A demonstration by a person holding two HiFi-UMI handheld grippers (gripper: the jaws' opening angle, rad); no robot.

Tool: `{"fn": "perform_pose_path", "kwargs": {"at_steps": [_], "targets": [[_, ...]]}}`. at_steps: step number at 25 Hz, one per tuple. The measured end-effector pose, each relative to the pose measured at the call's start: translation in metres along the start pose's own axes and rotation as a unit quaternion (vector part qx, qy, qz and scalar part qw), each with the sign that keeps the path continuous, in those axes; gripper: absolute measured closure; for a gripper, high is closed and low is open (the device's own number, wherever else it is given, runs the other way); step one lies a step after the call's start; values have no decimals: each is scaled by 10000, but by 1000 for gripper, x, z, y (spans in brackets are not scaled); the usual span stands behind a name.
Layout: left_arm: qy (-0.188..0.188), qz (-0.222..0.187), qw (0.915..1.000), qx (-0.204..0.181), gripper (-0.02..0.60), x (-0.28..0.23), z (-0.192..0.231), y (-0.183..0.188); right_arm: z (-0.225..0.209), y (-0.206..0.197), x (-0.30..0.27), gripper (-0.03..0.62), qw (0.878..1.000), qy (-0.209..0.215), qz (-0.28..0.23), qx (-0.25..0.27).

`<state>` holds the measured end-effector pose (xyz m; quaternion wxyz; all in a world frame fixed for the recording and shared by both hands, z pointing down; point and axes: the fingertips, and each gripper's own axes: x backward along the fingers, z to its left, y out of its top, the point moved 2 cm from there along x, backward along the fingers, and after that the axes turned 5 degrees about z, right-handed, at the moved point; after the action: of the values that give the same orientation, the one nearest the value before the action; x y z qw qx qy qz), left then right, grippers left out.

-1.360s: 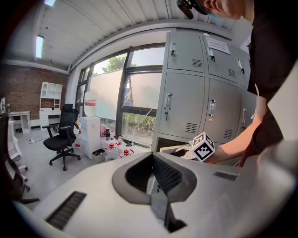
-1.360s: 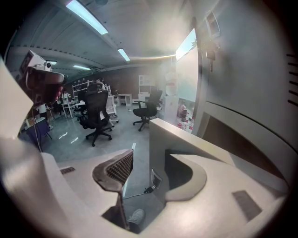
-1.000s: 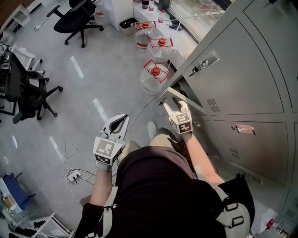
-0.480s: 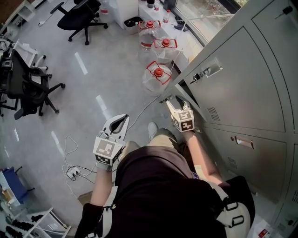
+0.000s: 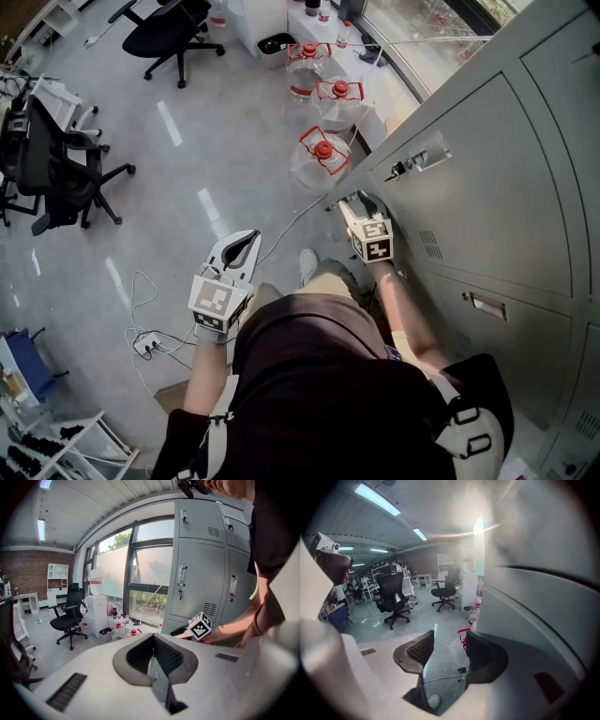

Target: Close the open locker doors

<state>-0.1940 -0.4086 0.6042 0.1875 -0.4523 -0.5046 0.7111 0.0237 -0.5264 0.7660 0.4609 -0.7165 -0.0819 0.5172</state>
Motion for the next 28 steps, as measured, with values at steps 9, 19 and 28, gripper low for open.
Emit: {"fn": "perform_pose_path", "kwargs": {"at_steps": [9,19,28], "targets": [[-7,-5,10000,-4,575,-12,0,6,-9,1,-6,385,10000,20,70,-68],[1,-86,10000,7,574,-9,0,9,-6,0,-1,385,9999,35,112,-81],[-38,-203,9998,-40,574,11,-4,6,25,22,31,387,9993,236,-279,-108]]}}
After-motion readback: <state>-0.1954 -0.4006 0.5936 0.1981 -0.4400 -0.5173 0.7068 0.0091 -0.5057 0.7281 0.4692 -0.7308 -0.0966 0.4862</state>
